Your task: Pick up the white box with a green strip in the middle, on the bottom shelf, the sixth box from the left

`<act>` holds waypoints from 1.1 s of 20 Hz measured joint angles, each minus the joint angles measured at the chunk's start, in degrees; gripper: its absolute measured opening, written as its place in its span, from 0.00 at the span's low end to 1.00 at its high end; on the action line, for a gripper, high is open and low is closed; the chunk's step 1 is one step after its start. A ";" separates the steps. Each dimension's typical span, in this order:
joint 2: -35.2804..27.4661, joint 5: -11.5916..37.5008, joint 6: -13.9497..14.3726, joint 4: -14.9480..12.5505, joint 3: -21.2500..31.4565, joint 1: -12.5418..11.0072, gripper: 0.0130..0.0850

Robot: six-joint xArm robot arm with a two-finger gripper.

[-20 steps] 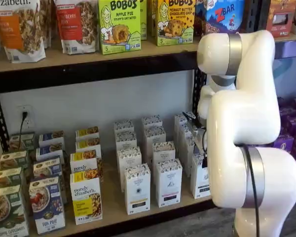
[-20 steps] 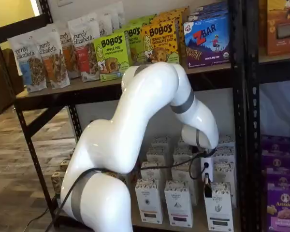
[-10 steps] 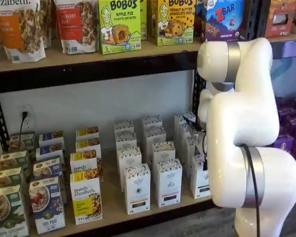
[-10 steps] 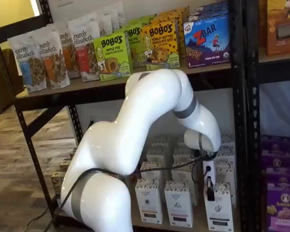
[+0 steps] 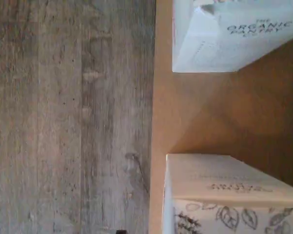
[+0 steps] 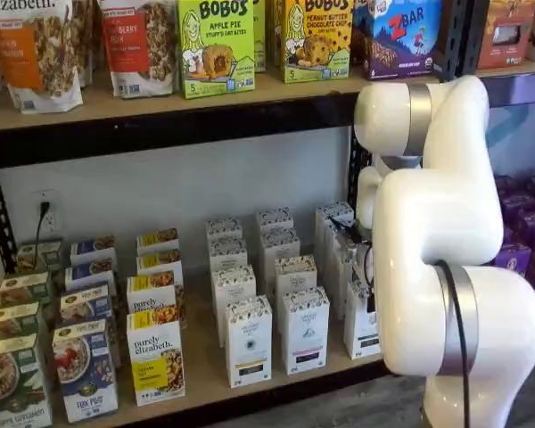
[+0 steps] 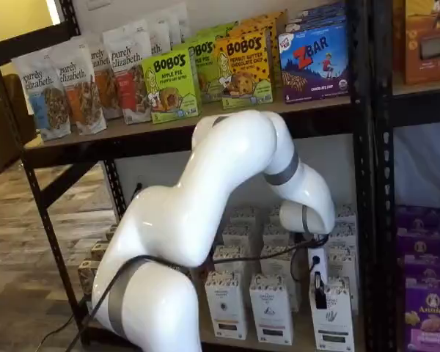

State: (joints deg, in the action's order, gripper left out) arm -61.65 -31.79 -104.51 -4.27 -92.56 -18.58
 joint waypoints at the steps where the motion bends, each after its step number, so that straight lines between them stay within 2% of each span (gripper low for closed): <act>1: -0.15 -0.07 0.13 -0.14 -0.18 0.00 1.00; 5: -0.61 -0.21 0.30 -0.34 -0.70 0.00 1.00; 6: -0.72 -0.23 0.35 -0.40 -0.82 0.00 0.94; 9: -0.89 -0.17 0.49 -0.57 -0.97 0.00 0.89; 11: -1.03 -0.62 0.89 -1.01 -1.28 0.00 0.78; 12: -1.06 -0.77 1.01 -1.15 -1.36 0.01 0.78; 14: -1.10 -0.91 0.98 -1.13 -1.46 0.02 0.67; 21: -1.14 -0.50 1.35 -1.49 -1.50 0.07 0.67; 22: -1.14 -0.43 1.39 -1.51 -1.48 0.09 0.61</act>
State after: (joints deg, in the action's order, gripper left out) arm -62.79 -32.22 -103.13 -5.78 -94.03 -18.49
